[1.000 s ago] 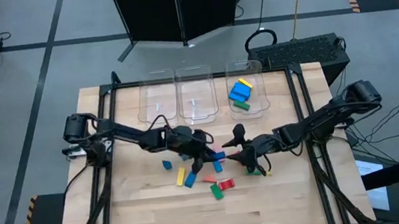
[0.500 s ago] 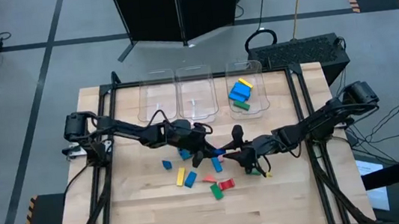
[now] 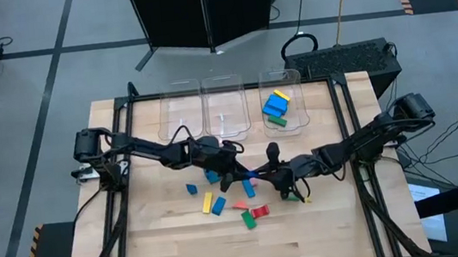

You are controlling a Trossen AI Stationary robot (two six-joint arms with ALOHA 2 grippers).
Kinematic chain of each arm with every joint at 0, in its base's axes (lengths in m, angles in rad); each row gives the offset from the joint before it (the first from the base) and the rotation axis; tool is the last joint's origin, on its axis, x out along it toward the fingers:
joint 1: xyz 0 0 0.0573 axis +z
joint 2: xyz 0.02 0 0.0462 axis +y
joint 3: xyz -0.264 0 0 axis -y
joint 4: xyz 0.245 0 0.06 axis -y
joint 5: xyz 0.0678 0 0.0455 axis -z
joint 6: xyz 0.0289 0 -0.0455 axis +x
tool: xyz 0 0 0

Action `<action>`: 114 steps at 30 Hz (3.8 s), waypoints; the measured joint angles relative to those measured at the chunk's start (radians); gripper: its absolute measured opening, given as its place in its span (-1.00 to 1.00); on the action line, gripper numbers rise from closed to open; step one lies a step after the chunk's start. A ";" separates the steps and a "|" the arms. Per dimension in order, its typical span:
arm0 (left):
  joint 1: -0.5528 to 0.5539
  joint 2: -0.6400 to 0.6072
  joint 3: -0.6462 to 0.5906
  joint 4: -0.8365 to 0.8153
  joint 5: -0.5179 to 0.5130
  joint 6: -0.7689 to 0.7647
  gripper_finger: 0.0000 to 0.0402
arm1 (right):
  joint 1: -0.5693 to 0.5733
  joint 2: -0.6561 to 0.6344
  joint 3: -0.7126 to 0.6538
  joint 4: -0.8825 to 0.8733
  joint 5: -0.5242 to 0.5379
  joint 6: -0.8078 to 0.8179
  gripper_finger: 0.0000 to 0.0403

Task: Sort blocks by size
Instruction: Put the dark blue rectangular block into the right transparent bin

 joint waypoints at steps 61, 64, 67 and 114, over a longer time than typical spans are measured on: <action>0.065 -0.246 -0.019 -0.364 -0.280 0.466 0.38 | -0.820 -0.421 -0.001 -0.627 -0.353 0.681 -0.74; 0.058 -0.245 -0.035 -0.368 -0.321 0.458 0.38 | -0.858 -0.361 -0.001 -0.621 -0.380 0.693 -0.74; 0.046 -0.246 -0.050 -0.368 -0.396 0.457 0.38 | -0.891 -0.298 -0.001 -0.591 -0.383 0.692 -0.74; -0.102 -0.245 -0.079 -0.630 -0.456 0.359 0.38 | -0.741 -0.491 0.000 -0.436 -0.502 0.697 -0.39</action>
